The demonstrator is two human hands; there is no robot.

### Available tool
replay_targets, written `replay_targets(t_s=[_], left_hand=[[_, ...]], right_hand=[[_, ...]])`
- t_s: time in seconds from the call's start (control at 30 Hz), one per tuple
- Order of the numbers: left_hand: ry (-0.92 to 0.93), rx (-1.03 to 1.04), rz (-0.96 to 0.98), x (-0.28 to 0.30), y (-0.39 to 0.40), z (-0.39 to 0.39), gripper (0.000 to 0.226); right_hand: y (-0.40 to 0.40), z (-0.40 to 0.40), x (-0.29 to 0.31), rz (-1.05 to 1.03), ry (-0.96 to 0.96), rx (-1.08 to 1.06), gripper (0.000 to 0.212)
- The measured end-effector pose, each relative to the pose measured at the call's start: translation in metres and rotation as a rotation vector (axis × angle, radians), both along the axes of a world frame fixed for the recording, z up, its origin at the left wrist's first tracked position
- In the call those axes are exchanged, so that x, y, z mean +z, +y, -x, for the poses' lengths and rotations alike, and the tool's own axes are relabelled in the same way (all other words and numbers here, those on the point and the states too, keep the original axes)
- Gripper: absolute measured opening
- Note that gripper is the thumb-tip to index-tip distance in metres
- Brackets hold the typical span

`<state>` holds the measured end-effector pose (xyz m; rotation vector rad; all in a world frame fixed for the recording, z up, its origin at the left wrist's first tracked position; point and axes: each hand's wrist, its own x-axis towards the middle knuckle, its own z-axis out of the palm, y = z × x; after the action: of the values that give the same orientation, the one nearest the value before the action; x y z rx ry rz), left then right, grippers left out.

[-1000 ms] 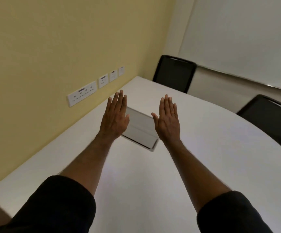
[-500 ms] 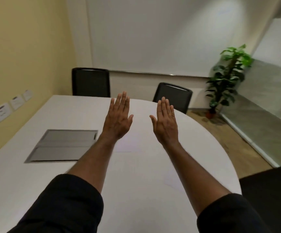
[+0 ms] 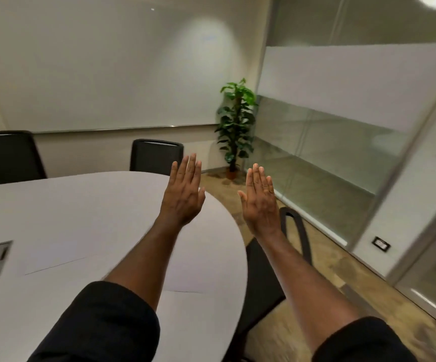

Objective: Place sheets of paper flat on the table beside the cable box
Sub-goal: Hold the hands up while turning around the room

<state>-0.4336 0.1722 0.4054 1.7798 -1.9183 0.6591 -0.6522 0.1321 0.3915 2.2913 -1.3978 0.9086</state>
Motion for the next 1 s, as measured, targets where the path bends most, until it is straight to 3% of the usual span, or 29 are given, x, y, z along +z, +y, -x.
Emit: replay_targets(t_s=[0.2,0.43,0.63,1.0], left_hand=[[0.001,-0.1,0.01,0.007,-0.042,0.142,0.069],[0.046,-0.207,0.073,0.018,-0.118,0.25,0.07],[0.128,-0.169,0.058,-0.005,-0.218,0.299,0.072],[0.166,-0.113,0.021,-0.008,-0.435,0.326,0.069]], right_hand=[[-0.014,0.138,0.014,0.015,0.012,-0.087,0.062],[-0.07,0.236,0.022,0.046,-0.014,-0.202,0.061],[-0.156,0.297,0.005,0.031,0.035,-0.231,0.061],[-0.382,0.34,0.034,0.046,0.086,-0.201,0.064]])
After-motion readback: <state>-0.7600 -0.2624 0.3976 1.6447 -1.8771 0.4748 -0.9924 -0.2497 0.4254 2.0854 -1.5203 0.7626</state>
